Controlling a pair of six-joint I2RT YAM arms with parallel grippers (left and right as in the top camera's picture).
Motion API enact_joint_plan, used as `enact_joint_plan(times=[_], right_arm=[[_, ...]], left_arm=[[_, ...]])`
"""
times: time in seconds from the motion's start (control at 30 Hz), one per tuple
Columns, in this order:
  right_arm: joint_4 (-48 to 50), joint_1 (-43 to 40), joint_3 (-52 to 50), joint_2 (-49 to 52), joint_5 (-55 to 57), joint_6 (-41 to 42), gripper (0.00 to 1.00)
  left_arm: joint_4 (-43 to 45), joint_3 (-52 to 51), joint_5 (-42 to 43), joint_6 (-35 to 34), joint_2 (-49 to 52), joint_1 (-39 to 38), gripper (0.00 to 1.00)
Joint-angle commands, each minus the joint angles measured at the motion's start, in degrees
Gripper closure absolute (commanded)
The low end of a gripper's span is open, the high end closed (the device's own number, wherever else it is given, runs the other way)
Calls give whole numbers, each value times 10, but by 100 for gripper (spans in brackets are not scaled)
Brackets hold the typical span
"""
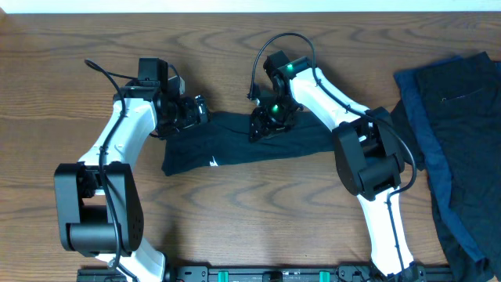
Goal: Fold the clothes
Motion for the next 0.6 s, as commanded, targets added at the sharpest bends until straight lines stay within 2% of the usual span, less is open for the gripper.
enact_joint_plan(times=[0.0, 0.57], right_arm=[[-7, 3, -4, 7, -23, -17, 50], [-51, 17, -7, 7, 30, -34, 50]], left_arm=[[0, -9, -9, 5, 7, -1, 3], [-1, -9, -22, 5, 7, -1, 3]])
